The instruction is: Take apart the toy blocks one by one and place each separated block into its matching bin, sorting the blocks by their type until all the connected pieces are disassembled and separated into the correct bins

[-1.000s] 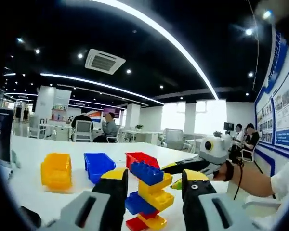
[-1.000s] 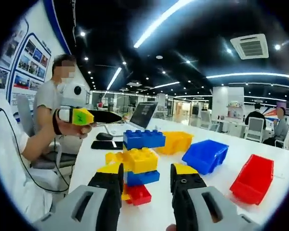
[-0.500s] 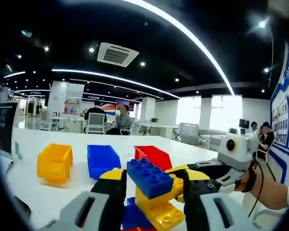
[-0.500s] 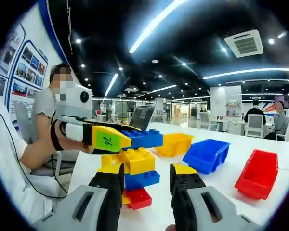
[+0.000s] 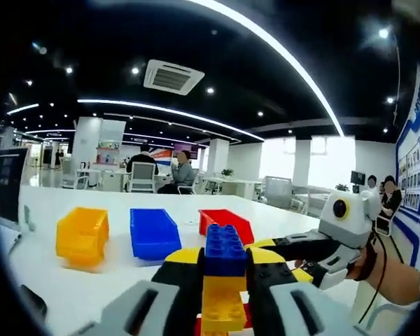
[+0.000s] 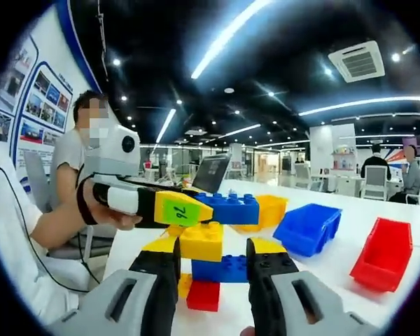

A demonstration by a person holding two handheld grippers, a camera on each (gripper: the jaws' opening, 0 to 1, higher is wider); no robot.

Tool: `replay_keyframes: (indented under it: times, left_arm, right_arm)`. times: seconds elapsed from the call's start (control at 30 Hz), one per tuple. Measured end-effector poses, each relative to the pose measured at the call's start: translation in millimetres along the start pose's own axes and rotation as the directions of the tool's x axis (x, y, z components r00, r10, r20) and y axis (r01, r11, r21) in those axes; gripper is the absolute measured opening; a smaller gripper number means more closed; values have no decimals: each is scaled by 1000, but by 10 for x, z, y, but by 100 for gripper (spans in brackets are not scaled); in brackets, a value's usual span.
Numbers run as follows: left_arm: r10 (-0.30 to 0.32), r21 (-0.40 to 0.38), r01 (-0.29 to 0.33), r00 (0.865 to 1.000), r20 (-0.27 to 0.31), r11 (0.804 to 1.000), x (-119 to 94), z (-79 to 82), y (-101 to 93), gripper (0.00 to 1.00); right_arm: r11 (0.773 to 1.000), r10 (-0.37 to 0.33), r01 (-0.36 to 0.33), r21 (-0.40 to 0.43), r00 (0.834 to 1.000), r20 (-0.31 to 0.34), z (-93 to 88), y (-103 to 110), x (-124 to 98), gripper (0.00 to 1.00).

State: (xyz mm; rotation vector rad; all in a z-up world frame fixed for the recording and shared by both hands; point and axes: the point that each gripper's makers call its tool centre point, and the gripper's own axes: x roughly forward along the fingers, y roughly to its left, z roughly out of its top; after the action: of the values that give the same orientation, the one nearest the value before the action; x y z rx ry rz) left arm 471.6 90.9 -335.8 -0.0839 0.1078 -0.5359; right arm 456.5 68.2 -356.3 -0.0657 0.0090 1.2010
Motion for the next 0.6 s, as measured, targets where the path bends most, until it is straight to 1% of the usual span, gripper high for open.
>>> replay_keyframes:
  times: [0.07, 0.13, 0.17, 0.27, 0.43, 0.53, 0.6]
  left_arm:
    - [6, 12, -6, 1000, 4, 1000, 5, 4, -3, 25]
    - [14, 22, -14, 1000, 6, 1000, 15, 6, -5, 25]
    - [16, 26, -16, 1000, 7, 1000, 12, 7, -1, 25]
    - [16, 18, -16, 1000, 6, 1000, 0, 6, 17, 24]
    - [13, 14, -13, 1000, -8, 1000, -14, 3, 15, 24]
    - [14, 2, -14, 1000, -8, 1000, -7, 7, 18, 24]
    - [16, -21, -16, 1000, -9, 1000, 3, 12, 22, 24]
  right_arm:
    - [1000, 7, -7, -1, 1000, 3, 5, 38, 9, 32]
    - [999, 19, -19, -35, 1000, 9, 21, 94, 21, 25]
    - [998, 1, -1, -56, 1000, 7, 20, 75, 23, 25]
    - [998, 6, -6, -62, 1000, 4, 18, 67, 11, 25]
    - [995, 4, -3, -98, 1000, 5, 29, 150, -24, 25]
    - [996, 4, -3, -91, 1000, 10, 36, 152, -30, 25]
    - [997, 3, -1, -80, 1000, 15, 42, 151, -35, 25]
